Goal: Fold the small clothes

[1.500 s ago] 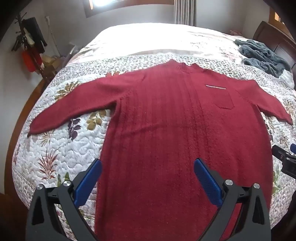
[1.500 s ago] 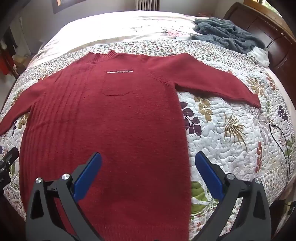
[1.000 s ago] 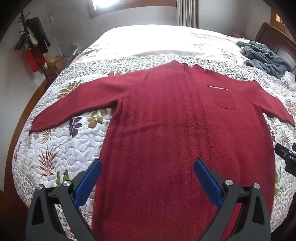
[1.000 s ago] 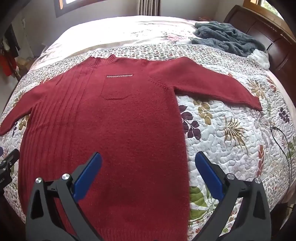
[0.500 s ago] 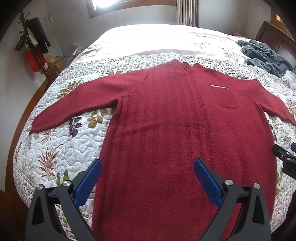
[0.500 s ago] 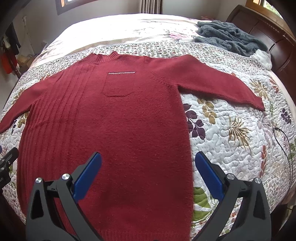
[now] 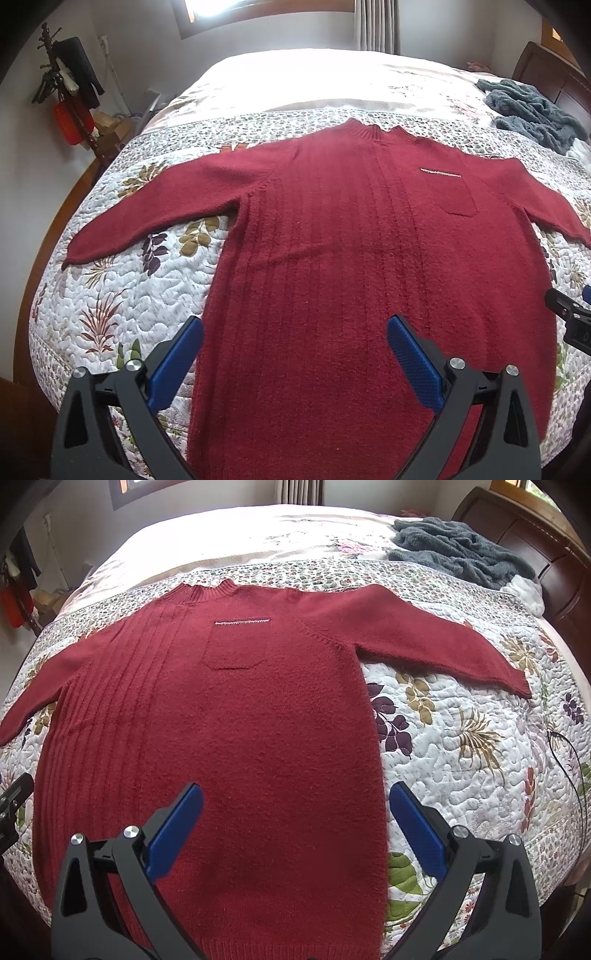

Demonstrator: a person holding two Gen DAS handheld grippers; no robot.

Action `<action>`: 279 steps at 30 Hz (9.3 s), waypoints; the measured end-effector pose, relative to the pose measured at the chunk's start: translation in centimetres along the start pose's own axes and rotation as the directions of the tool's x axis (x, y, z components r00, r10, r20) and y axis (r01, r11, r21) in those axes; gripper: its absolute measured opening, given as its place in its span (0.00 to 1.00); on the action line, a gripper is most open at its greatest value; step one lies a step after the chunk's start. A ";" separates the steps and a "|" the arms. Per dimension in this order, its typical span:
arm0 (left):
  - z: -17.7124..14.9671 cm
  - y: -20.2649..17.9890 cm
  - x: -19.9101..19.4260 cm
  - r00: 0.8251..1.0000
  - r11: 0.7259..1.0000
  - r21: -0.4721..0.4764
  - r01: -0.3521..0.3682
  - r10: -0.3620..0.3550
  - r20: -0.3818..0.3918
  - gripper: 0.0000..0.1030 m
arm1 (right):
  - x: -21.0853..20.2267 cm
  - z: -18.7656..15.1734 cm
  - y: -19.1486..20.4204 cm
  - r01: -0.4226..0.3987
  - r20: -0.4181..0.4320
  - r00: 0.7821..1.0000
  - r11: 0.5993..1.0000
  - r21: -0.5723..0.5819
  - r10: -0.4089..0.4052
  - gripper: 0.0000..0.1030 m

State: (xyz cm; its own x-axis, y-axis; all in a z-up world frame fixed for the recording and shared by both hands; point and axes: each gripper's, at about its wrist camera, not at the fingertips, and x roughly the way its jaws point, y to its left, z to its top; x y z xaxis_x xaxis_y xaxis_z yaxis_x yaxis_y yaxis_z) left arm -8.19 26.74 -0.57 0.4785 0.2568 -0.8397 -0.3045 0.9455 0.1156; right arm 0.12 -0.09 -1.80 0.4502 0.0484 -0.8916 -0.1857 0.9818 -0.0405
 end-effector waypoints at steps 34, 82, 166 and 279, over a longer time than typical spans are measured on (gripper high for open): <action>-0.1 0.1 -0.4 1.000 1.000 0.002 -0.009 0.009 0.013 0.96 | 0.3 0.1 0.2 -0.001 0.000 1.000 1.000 0.000 0.001 0.97; 13.4 -12.9 8.9 0.985 0.985 0.055 0.164 -0.166 0.048 0.96 | 16.0 10.5 -40.0 -0.006 -0.133 0.982 0.737 0.676 0.130 0.97; 17.7 -11.6 15.9 0.827 0.815 -0.277 0.509 -0.552 -0.106 0.11 | 9.4 10.5 -14.3 -0.345 0.008 0.938 0.934 0.096 0.346 0.50; 10.7 31.6 10.8 0.965 0.793 -0.589 0.155 0.007 0.264 0.06 | 13.5 6.4 0.6 -0.383 -0.185 0.909 0.923 -0.020 0.373 0.67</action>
State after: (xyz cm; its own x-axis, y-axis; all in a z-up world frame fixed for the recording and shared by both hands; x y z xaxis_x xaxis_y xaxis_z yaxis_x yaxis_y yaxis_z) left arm -3.80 61.56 -0.33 0.6768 0.3072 -0.6690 -0.6522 0.6717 -0.3514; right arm 11.74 2.29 -10.99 0.1784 0.3767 -0.9090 -0.3620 0.8841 0.2953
